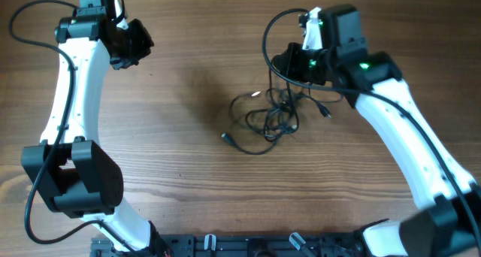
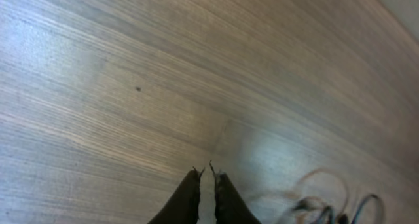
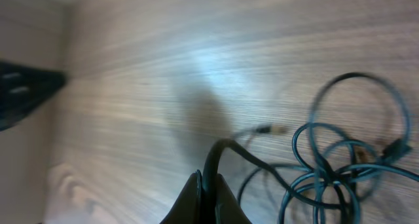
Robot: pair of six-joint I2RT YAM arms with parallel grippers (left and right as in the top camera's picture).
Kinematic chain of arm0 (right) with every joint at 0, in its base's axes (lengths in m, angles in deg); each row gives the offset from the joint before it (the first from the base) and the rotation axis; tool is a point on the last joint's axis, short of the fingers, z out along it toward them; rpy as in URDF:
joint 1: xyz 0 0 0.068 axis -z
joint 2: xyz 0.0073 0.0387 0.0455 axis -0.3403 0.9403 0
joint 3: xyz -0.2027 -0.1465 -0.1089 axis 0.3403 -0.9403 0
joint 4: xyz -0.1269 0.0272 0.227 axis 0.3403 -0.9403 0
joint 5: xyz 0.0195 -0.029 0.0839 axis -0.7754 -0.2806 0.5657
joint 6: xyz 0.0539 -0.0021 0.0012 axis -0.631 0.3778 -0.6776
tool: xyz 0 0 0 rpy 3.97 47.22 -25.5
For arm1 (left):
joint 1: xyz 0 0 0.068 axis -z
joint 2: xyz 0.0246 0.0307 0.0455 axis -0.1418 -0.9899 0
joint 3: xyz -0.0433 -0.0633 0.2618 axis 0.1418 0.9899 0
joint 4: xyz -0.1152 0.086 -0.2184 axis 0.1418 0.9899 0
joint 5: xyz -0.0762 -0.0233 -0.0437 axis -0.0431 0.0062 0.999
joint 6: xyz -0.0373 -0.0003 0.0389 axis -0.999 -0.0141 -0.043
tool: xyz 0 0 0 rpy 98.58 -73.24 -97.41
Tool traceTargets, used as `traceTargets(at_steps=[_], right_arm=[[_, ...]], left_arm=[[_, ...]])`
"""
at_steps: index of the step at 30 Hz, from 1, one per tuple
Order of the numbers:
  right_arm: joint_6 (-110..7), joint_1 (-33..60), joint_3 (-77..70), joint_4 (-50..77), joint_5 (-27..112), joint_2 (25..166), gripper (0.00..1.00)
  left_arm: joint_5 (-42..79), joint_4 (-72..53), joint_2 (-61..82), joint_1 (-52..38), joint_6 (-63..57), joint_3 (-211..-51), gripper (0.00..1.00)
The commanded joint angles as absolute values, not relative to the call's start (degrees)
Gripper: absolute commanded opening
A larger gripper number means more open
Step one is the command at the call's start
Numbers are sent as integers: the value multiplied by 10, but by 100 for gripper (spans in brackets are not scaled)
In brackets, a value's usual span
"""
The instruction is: Untangle cables
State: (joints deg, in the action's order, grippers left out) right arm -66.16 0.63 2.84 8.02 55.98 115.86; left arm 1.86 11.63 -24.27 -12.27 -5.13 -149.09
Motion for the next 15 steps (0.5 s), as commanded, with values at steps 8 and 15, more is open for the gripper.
traceTargets(at_steps=[8,15], right_arm=[[-630,207,75,52,567,1140,99],[-600,291,72,7,569,1131,100]], left_arm=[[97,73,-251,51,0,-1493,17],[97,49,-310,190,-36,-1493,23]])
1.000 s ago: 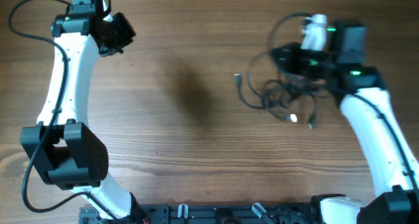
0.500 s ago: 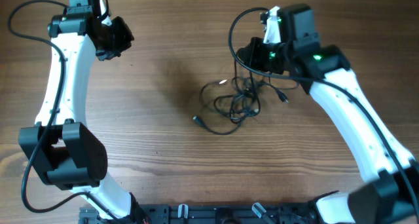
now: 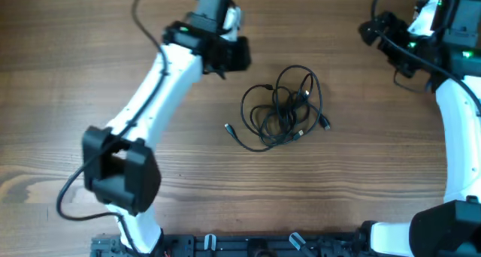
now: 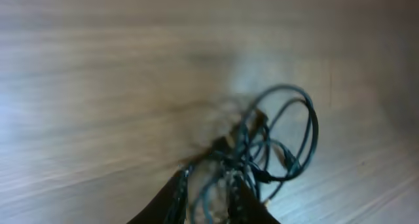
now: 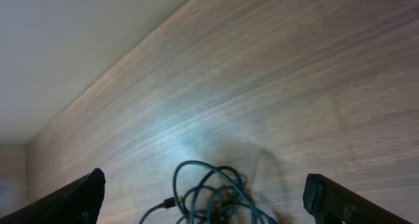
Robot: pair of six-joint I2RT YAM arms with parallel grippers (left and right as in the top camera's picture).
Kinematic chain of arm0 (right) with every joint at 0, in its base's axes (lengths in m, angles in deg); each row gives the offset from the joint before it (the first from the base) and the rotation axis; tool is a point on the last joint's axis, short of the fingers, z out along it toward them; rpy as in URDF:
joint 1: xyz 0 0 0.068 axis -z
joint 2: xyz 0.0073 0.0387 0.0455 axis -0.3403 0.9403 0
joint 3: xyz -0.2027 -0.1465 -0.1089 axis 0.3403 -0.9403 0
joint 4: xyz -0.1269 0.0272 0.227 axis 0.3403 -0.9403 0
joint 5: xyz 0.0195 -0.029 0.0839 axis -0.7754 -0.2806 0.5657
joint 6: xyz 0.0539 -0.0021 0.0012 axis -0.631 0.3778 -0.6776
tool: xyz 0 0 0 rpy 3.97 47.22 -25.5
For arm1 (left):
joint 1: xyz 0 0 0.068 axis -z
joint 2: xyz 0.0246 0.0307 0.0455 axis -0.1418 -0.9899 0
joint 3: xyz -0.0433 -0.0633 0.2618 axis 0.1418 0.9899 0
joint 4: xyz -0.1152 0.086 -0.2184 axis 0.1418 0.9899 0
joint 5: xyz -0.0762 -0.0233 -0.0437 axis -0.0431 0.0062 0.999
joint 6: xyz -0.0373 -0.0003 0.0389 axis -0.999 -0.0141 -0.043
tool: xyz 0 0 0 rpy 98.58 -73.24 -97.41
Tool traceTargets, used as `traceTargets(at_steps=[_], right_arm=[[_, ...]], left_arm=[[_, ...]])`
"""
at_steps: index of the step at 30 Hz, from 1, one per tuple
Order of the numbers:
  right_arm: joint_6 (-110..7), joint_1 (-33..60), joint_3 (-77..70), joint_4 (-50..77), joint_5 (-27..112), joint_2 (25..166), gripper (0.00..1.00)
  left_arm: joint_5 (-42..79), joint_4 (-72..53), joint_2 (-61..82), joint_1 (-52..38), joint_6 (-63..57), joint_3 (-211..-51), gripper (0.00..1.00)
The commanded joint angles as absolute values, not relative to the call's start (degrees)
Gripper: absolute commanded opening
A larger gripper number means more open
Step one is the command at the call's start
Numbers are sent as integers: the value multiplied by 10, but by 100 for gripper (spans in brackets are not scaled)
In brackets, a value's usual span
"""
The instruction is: Untangle cables
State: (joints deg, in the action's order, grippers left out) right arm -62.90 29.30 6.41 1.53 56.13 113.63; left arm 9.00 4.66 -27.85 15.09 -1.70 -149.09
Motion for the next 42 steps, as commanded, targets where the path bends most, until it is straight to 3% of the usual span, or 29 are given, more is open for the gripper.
traceTargets(at_steps=[1,6,10,19,27,28,29,33,34,35,37,41,42], right_arm=[[-599,291,72,3,566,1131,100],[-585,291,72,1,566,1131,100],[-585,291,72,-2,566,1131,100],[-575,291,72,-11,566,1131,100],[-572,291,72,-11,567,1131,100],[-572,291,72,-11,567,1131,100],[-572,291,72,-11,567,1131,100],[-572,291,72,-11,567,1131,100],[-570,291,72,-11,578,1131,100],[-561,291,72,-11,608,1131,100],[-553,291,72,-10,633,1131,100],[-525,281,72,2,725,1131,100],[-525,281,72,7,751,1131,99]], left_arm=[[97,57,-322,211,-45,-1493,23],[97,100,-344,284,-44,-1493,22],[41,60,-348,339,-43,-1458,27],[-3,25,-445,404,-45,-1443,30],[-35,16,-456,409,-75,-1443,31],[-35,19,-456,409,-75,-1443,23],[-31,22,-450,407,-75,-1443,6],[-19,49,-398,367,-75,-1488,4],[0,59,-368,347,-73,-1509,4],[130,63,-314,299,-38,-1547,4],[247,49,-282,258,-29,-1563,4],[648,-42,-261,144,-29,-1564,4],[693,-49,-261,125,-29,-1564,4]])
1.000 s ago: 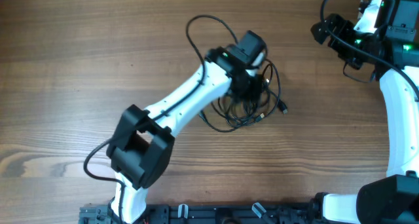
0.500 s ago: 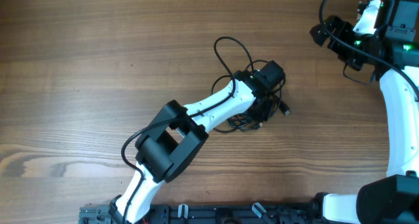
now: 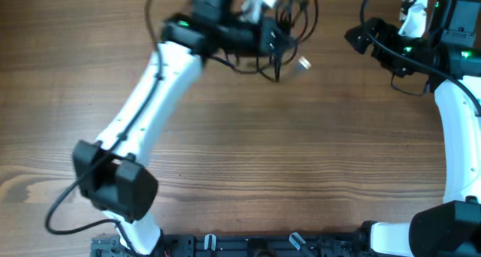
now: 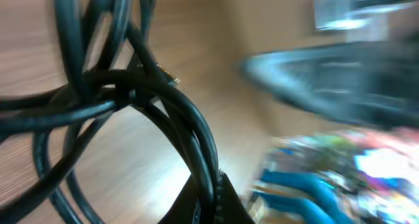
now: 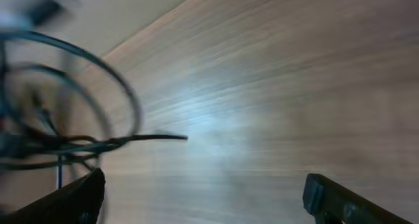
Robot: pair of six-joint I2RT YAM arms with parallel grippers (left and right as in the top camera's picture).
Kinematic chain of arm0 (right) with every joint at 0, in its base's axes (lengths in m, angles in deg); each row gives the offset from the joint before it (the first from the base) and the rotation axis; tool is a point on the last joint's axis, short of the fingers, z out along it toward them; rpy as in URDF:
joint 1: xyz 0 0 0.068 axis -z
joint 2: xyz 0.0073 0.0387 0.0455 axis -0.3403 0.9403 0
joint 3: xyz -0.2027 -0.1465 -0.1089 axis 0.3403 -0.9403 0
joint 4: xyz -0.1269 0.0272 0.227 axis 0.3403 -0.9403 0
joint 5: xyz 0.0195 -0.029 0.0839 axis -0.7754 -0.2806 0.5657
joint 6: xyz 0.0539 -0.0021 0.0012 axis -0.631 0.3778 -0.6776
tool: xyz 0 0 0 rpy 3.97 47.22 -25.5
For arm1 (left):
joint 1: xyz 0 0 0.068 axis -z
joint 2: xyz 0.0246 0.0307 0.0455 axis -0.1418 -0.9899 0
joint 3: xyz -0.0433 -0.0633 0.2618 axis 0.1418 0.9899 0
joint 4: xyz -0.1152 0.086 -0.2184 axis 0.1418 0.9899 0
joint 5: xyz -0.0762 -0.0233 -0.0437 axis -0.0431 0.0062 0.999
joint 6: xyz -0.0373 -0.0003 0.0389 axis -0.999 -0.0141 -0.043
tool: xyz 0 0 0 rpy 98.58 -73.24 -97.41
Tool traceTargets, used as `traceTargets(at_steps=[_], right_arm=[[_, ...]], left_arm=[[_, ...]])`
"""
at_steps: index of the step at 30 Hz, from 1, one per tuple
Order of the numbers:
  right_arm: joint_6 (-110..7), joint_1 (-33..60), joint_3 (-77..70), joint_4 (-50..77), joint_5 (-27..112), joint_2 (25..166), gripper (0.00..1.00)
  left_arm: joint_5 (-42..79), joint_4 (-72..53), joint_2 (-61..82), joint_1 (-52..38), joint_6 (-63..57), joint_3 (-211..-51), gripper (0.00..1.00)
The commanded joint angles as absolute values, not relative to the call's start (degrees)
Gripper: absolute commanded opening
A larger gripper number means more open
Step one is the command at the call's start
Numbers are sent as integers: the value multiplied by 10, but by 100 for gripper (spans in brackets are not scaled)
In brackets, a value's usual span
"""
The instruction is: Untangle cables
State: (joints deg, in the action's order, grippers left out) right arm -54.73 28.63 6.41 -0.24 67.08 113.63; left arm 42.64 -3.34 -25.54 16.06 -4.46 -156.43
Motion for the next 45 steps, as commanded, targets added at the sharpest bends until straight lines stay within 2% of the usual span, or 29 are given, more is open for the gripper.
traceTargets(at_steps=[1,6,11,16,20,24,26,28,31,33,35,39,45], right_arm=[[-525,281,72,19,786,1131,99],[-526,271,72,84,925,1131,96],[-532,228,72,107,939,1131,89],[-566,219,72,139,957,1131,72],[-492,185,72,138,916,1131,67],[-485,153,71,139,822,1135,64],[-543,147,71,140,732,1135,43],[-593,147,71,139,671,1135,31],[-646,147,71,130,589,1135,24],[-665,147,71,107,526,1135,21],[-677,147,71,78,473,1135,20],[-676,152,71,41,428,1135,20],[-653,196,71,-6,400,1135,18]], left_arm=[[716,-53,-261,114,-29,-1564,4],[761,-70,-261,109,-28,-1564,4],[761,-72,-261,113,-28,-1564,4],[761,-82,-261,113,-69,-1564,4],[761,-166,-261,114,-234,-1565,4],[770,-263,-261,120,-362,-1565,4],[781,-321,-261,127,-420,-1565,4],[791,-368,-261,127,-475,-1565,4],[796,-442,-261,119,-570,-1565,4],[796,-568,-261,101,-699,-1565,4],[785,-774,-261,77,-873,-1565,4],[754,-942,-261,31,-1014,-1565,4],[750,-980,-261,-74,-1046,-1565,4]])
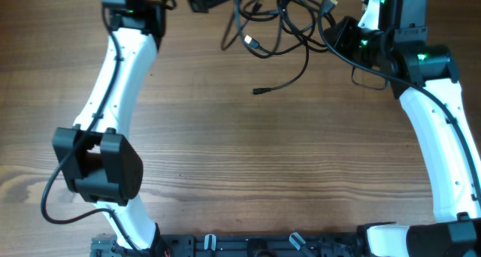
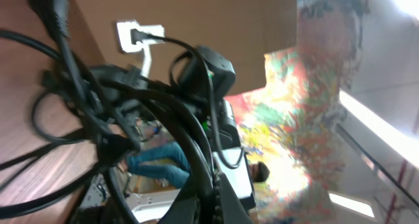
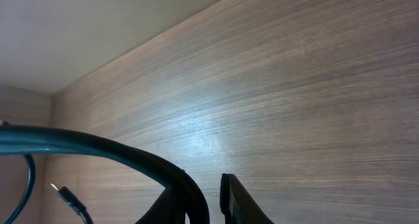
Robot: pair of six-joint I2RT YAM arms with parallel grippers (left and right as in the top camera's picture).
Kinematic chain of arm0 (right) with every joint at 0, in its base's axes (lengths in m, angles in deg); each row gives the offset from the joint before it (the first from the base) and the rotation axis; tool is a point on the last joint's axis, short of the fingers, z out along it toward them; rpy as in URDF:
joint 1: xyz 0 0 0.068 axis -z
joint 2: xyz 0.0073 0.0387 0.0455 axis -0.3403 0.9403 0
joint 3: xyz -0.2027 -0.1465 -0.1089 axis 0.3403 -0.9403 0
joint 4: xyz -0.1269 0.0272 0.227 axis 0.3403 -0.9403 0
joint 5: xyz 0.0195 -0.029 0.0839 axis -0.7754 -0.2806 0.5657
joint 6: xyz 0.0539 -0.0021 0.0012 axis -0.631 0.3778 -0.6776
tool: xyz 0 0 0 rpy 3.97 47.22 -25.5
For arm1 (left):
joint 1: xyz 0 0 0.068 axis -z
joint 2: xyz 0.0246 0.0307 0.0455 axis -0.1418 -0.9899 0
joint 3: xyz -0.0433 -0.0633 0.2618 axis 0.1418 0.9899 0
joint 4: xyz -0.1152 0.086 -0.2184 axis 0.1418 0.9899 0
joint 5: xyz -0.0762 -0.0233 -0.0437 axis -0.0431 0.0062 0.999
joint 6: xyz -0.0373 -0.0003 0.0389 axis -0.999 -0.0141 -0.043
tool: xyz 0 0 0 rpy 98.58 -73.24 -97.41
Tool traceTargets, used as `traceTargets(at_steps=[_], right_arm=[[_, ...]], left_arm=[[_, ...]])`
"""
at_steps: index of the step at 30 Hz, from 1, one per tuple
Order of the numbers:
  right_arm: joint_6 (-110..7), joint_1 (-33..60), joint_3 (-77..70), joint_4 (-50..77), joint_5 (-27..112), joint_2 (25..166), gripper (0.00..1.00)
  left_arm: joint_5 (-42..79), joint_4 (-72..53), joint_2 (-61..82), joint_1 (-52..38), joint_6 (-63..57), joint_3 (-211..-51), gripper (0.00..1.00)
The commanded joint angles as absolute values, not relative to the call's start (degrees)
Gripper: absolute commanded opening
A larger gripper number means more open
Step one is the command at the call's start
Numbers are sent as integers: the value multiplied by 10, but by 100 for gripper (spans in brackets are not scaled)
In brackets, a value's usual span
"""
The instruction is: Untangle cables
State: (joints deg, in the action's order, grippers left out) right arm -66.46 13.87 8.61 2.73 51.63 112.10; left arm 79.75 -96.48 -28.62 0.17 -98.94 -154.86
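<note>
A tangle of black cables (image 1: 285,20) hangs above the table's far edge. My left gripper is raised there and shut on one strand; its wrist view shows the pinched strand (image 2: 196,145) running into the jaws (image 2: 211,188). One free plug end (image 1: 256,91) dangles lowest. My right gripper (image 1: 336,33) is at the tangle's right side. Its fingers (image 3: 236,194) stand a narrow way apart, with a thick black cable (image 3: 98,145) against the left one and a small gap to the right one.
The wooden table (image 1: 225,159) lies below. A dark rack (image 1: 255,246) runs along the front edge. The left wrist view tilts up into the room, showing a wall socket (image 2: 137,34). A small plug tip (image 3: 62,192) hangs low left in the right wrist view.
My left gripper has moved up and left with the tangle. My right gripper has gone from wide open and apart to nearly closed around a strand at the tangle's right side.
The tangle lay mid-table with my right gripper shut on a strand and my left far off. Then the right was open at the far right while the left reached the tangle. The left then held it lifted at the back; now the right is at it.
</note>
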Motion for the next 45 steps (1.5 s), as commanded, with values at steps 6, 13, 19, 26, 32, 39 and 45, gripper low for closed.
traceTargets(at_steps=[6,13,19,26,32,39,45], right_arm=[[-586,295,71,-23,473,1135,18],[-566,338,71,-26,517,1135,18],[-522,320,71,-26,617,1135,18],[-498,230,71,-21,654,1135,17],[-528,244,71,-19,615,1135,15],[-532,264,71,-12,615,1135,21],[-532,264,71,-8,615,1135,64]], left_arm=[[760,-980,-261,-155,-1019,-1565,4],[763,-980,-261,-182,-977,-1565,4],[779,-979,-261,-175,-941,-1564,4],[812,-979,-261,-65,-853,-1525,4],[792,-857,-261,22,-696,-1397,4],[444,-398,-261,105,-321,-1262,4],[43,-187,-261,190,-147,-1262,100]])
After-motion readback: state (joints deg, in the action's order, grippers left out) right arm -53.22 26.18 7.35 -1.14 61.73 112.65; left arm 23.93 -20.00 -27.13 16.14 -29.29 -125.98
